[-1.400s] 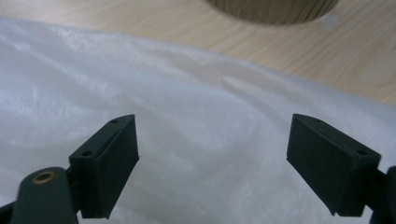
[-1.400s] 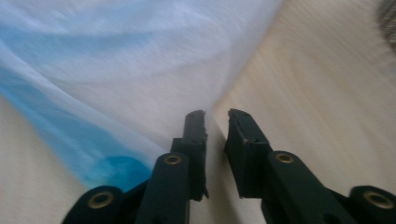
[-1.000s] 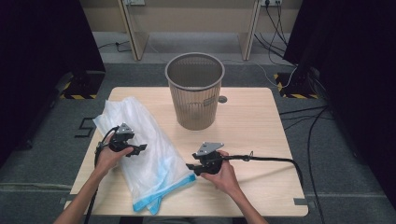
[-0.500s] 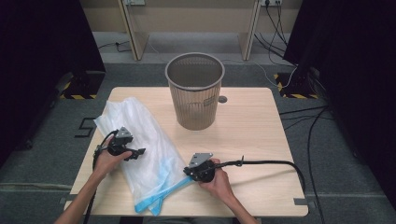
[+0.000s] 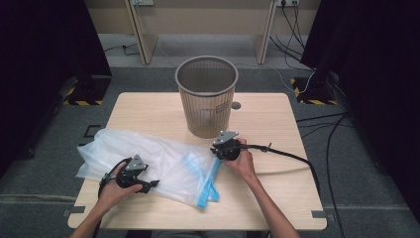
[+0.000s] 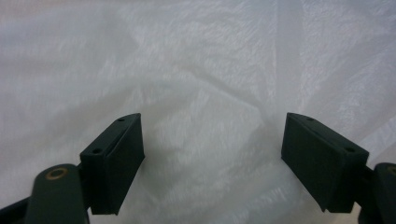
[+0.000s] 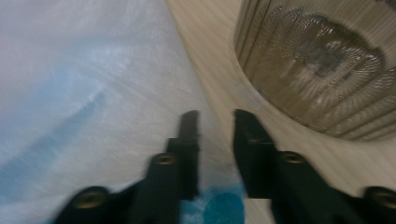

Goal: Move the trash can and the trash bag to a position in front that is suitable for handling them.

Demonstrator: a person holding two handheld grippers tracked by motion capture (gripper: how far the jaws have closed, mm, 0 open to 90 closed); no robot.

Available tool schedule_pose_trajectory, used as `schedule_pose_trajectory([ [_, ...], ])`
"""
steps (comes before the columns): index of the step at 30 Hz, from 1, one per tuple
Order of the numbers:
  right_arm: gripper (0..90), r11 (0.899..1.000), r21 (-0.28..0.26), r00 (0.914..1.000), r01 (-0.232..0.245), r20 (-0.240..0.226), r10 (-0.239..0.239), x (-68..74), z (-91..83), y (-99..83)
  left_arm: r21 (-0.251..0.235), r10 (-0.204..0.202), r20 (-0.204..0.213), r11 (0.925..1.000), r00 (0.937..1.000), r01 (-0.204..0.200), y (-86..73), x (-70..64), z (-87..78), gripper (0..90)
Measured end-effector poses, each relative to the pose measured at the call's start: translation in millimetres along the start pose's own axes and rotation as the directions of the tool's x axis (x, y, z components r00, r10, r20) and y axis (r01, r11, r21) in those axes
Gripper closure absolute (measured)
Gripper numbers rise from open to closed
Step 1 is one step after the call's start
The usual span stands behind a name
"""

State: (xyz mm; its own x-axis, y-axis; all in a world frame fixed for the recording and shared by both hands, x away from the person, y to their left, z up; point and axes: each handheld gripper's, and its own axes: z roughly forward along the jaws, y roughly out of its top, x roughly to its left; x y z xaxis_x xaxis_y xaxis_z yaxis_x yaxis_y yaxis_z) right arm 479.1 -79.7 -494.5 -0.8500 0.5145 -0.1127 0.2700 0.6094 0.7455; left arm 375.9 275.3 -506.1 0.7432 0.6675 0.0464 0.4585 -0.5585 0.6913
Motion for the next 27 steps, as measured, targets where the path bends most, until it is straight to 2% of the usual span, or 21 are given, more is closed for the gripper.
schedule_pose_trajectory([
  [1, 54.5, 0.999, -0.027, 0.9997, -0.024, 0.002, 0.024, -0.4, -2.6, 0.0, -0.013, 0.000, 0.004, 0.9999, 1.0000, 0.001, 4.6, 1.4, -2.3, 20.0],
  [3, 44.1, 0.997, -0.052, 0.9970, -0.060, 0.046, 0.063, 3.4, -16.0, 1.0, -0.028, -0.007, -0.001, 0.9996, 1.0000, 0.007, 13.5, 7.8, -4.8, 20.0],
  [5, 38.8, 0.992, -0.077, 0.9944, -0.099, 0.031, 0.101, 10.2, -27.9, 0.3, -0.036, -0.004, -0.026, 0.9993, 0.9997, 0.003, 23.8, 17.4, -4.2, 19.1],
  [6, 36.1, 0.989, -0.084, 0.9926, -0.118, 0.019, 0.120, 16.7, -35.2, -1.4, -0.042, -0.011, -0.023, 0.9991, 0.9997, 0.010, 28.7, 23.1, -2.2, 18.8],
  [7, 35.2, 0.988, -0.074, 0.9906, -0.135, 0.009, 0.136, 23.0, -39.4, -3.5, -0.045, -0.023, -0.017, 0.9987, 0.9996, 0.023, 33.4, 29.1, 0.6, 18.7],
  [9, 33.3, 0.987, -0.053, 0.9878, -0.155, -0.025, 0.153, 37.4, -43.7, -10.0, -0.048, -0.025, -0.024, 0.9986, 0.9994, 0.023, 42.0, 40.4, 7.8, 17.7],
  [11, 32.6, 0.986, -0.017, 0.9849, -0.164, -0.058, 0.163, 52.8, -43.8, -18.4, -0.044, -0.042, -0.023, 0.9982, 0.9989, 0.041, 48.2, 51.8, 15.2, 17.7],
  [12, 31.7, 0.988, -0.008, 0.9862, -0.153, -0.065, 0.153, 59.3, -43.0, -22.4, -0.026, -0.048, -0.018, 0.9985, 0.9987, 0.048, 50.0, 57.8, 19.0, 17.5],
  [14, 31.9, 0.990, 0.004, 0.9859, -0.143, -0.087, 0.143, 70.6, -40.6, -29.1, -0.019, -0.075, -0.045, 0.9971, 0.9962, 0.074, 49.6, 69.1, 25.2, 17.9],
  [16, 32.7, 0.988, 0.011, 0.9803, -0.157, -0.120, 0.157, 79.0, -37.9, -33.7, 0.004, -0.093, -0.055, 0.9956, 0.9942, 0.093, 45.8, 76.6, 29.2, 17.8],
  [18, 35.5, 0.987, 0.015, 0.9776, -0.161, -0.135, 0.161, 83.2, -34.0, -36.3, 0.033, -0.093, -0.059, 0.9949, 0.9939, 0.095, 39.9, 79.7, 31.3, 17.7],
  [19, 37.8, 0.988, 0.023, 0.9789, -0.151, -0.135, 0.153, 83.8, -30.2, -37.8, 0.051, -0.086, -0.066, 0.9947, 0.9941, 0.090, 36.4, 79.6, 31.6, 17.8],
  [22, 46.0, 0.993, 0.014, 0.9895, -0.115, -0.087, 0.115, 78.9, -22.2, -37.2, 0.079, -0.077, -0.060, 0.9936, 0.9953, 0.081, 23.0, 76.2, 30.4, 17.7],
  [24, 51.5, 0.994, 0.017, 0.9920, -0.107, -0.067, 0.107, 72.5, -17.3, -33.7, 0.075, -0.100, -0.037, 0.9920, 0.9943, 0.102, 14.3, 73.4, 24.4, 15.0],
  [26, 57.2, 0.997, 0.002, 0.9957, -0.078, -0.050, 0.078, 63.9, -11.0, -29.7, 0.087, -0.088, -0.043, 0.9920, 0.9952, 0.092, 6.6, 68.2, 15.3, 14.8],
  [27, 59.0, 0.997, 0.003, 0.9958, -0.079, -0.045, 0.079, 59.4, -7.7, -27.0, 0.093, -0.079, -0.045, 0.9922, 0.9959, 0.083, 2.7, 64.5, 10.6, 14.7],
])
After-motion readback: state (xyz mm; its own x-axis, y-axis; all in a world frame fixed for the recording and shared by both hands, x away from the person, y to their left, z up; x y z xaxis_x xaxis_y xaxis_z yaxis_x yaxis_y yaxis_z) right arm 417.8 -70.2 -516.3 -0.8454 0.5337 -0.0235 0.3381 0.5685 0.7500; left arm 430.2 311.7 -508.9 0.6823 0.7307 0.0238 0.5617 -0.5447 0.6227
